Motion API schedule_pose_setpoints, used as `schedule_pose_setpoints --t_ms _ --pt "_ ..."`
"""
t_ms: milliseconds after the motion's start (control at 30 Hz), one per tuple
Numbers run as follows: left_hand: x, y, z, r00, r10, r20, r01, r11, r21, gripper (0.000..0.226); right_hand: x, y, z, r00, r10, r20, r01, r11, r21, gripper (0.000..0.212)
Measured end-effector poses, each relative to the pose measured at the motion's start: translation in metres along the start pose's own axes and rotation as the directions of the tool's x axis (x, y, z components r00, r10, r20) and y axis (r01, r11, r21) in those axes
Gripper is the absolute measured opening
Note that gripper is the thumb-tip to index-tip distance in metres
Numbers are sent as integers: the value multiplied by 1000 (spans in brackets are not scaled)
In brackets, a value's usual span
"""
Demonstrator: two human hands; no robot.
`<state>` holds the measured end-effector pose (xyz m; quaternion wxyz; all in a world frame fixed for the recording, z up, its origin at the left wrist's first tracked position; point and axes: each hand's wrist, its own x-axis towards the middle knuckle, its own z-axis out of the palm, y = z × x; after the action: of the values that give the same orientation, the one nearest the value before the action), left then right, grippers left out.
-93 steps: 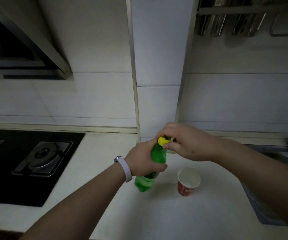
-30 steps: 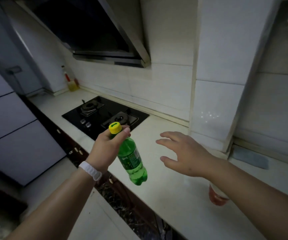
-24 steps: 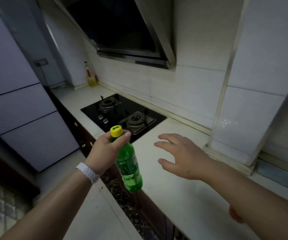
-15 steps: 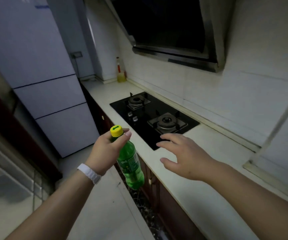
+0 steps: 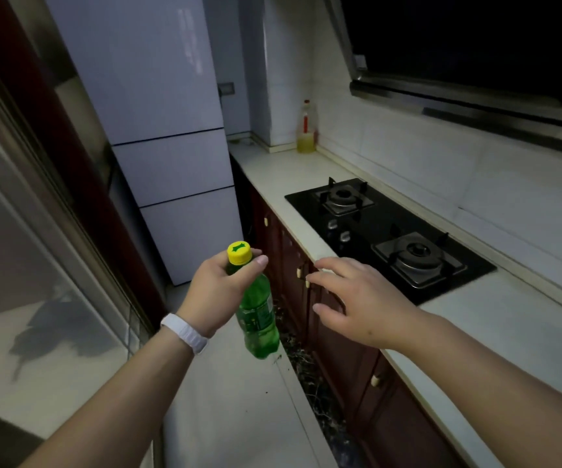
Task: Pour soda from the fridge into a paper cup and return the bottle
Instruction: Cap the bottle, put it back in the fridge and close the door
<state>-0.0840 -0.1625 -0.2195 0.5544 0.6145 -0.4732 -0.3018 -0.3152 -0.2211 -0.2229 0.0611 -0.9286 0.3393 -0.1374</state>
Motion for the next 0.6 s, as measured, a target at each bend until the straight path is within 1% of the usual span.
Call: schedule_pose_setpoints --t_ms 200,300,600 --pt "26 -15 -35 995 -13 -94 14 1000 13 3 49 -9 16 995 -95 -19 94 995 -30 52" --pt "40 -24 -43 989 -50 -142 48 999 -20 2 71 -4 29 990 -138 -39 136 989 -59 50" --pt "118 -38 -36 967 -93 -238 96 995 1 7 172 40 65 969 -239 -65 241 970 30 40"
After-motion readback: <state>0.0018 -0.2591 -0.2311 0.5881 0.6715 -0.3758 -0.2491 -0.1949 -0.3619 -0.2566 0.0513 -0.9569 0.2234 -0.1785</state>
